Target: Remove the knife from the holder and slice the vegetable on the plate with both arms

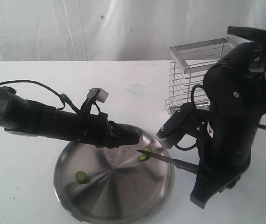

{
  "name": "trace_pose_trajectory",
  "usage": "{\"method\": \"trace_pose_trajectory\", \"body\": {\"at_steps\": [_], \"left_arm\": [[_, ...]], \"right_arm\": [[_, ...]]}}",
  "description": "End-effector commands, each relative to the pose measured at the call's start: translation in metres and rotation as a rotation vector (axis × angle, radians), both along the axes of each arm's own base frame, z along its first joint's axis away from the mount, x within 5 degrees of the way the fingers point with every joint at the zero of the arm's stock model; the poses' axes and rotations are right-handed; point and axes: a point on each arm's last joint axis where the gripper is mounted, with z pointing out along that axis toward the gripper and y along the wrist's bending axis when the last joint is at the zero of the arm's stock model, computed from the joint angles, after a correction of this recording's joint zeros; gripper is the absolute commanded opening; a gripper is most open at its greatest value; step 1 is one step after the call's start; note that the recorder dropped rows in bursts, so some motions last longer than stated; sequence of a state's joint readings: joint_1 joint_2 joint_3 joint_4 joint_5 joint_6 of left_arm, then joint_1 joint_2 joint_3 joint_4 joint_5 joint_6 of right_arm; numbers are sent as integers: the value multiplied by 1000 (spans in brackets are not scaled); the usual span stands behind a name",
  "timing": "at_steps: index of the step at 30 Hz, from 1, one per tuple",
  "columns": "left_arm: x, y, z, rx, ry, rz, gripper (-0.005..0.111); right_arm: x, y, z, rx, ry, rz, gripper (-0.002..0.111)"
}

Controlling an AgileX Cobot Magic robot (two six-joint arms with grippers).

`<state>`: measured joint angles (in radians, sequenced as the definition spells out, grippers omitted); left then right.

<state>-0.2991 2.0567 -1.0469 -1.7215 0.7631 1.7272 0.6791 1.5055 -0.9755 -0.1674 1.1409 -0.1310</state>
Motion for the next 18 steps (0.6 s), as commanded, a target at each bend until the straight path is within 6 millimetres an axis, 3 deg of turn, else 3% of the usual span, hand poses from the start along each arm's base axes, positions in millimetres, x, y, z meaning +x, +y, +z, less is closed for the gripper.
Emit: {"method": "trace_pose_trajectory", "body": {"at_steps": [1,18], "left_arm": [[0,-2,3,-25,-2,6,0],[0,-2,3,-25,-2,6,0]], "right_arm": [[5,2,-7,-6,-3,-1,0],[7,1,-21,-36,-3,-25,0]]}}
